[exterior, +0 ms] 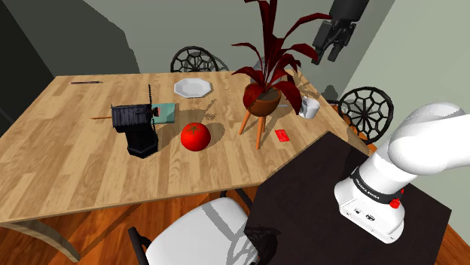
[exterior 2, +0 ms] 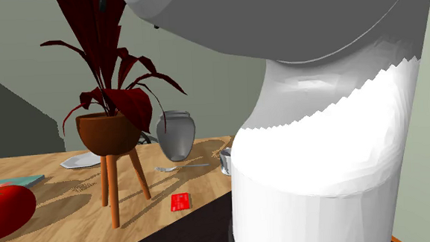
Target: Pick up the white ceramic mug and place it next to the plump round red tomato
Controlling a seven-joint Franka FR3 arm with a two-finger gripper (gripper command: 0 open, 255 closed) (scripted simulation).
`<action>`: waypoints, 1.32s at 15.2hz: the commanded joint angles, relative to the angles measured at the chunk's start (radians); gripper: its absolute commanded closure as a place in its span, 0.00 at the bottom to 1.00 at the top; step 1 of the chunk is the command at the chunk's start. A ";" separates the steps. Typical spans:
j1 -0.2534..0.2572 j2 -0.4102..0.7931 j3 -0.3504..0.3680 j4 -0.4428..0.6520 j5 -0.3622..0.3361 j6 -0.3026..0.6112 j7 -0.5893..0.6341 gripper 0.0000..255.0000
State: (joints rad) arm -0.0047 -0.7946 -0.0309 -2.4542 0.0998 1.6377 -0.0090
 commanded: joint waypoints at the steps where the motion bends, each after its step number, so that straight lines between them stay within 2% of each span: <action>1: 0.000 0.000 0.000 0.000 0.000 0.000 0.000 0.00; 11: -0.065 0.190 -0.101 -0.121 -0.104 0.287 -0.125 0.00; 20: -0.115 0.471 -0.198 -0.119 -0.164 0.556 -0.231 0.00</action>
State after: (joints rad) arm -0.1127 -0.3508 -0.2174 -2.5740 -0.0570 2.1664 -0.2263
